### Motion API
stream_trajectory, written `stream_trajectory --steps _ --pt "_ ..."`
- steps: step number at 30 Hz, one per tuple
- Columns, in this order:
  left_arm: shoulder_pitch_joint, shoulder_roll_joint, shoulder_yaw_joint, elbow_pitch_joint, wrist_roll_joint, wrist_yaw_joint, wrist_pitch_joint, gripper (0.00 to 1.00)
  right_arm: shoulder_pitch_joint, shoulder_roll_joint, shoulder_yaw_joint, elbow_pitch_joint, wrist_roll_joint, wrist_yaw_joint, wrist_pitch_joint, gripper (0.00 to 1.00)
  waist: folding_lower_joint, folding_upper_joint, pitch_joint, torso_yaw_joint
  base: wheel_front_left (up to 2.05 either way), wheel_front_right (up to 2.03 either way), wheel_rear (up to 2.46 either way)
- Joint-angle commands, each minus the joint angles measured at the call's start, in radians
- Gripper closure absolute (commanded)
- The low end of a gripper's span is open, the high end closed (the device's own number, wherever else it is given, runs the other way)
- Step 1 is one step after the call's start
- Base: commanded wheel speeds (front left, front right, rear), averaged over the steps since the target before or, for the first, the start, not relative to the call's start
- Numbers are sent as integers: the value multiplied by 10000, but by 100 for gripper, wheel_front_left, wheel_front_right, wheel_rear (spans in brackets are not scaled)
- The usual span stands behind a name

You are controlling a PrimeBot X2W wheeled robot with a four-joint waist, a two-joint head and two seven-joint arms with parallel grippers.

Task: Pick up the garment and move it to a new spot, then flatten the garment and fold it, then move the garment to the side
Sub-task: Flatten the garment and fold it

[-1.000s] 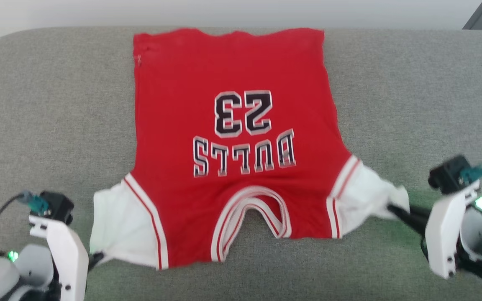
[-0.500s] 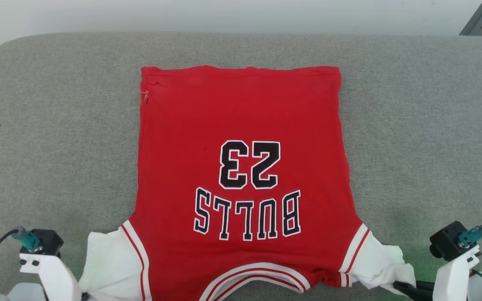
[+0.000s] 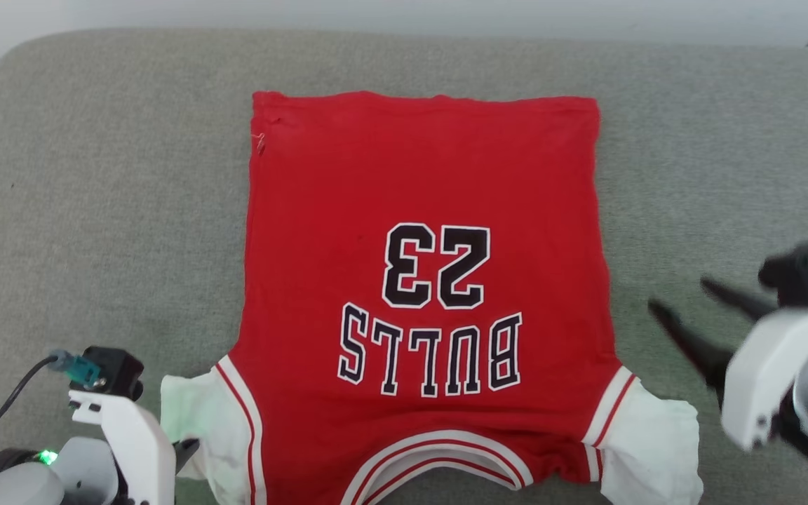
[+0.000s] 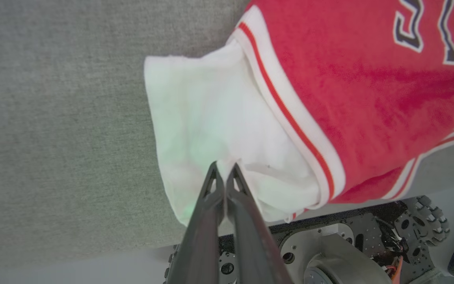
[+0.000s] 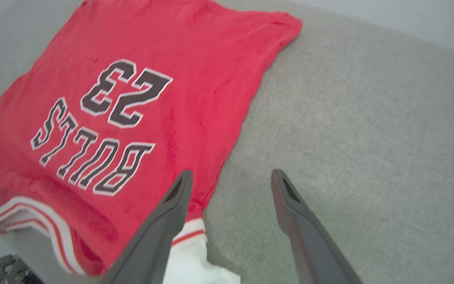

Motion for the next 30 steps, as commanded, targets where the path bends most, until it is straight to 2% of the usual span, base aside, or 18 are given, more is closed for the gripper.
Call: stream_trajectory --steps 1,4,7,17,25,30 --pt "-138 -58 50 -22 92 -42 -33 100 -315 156 -79 76 -174 0 -71 0 0 -1 150 129 0 0 0" --pt "-355 -224 76 14 240 -151 -16 100 -1452 671 -319 615 -843 0 -309 0 0 -1 415 337 0 0 0" --pt "-601 -434 66 114 418 -299 45 100 -2624 862 -280 1606 -1251 0 -444 0 0 -1 676 622 0 0 0" --pt "-1210 -1087 35 595 708 -892 82 100 -6289 841 -321 6096 -2015 0 -196 0 0 -1 1447 1714 0 0 0" --pt "-1566 -1482 32 998 836 -1296 116 100 -8615 1423 -1032 9575 -2712 0 1235 0 0 -1 2010 2202 0 0 0" --pt "-1662 -1725 43 1341 771 -1474 104 100 -8849 1948 -1591 11669 -3080 2 3012 0 0 -1 2107 2310 0 0 0"
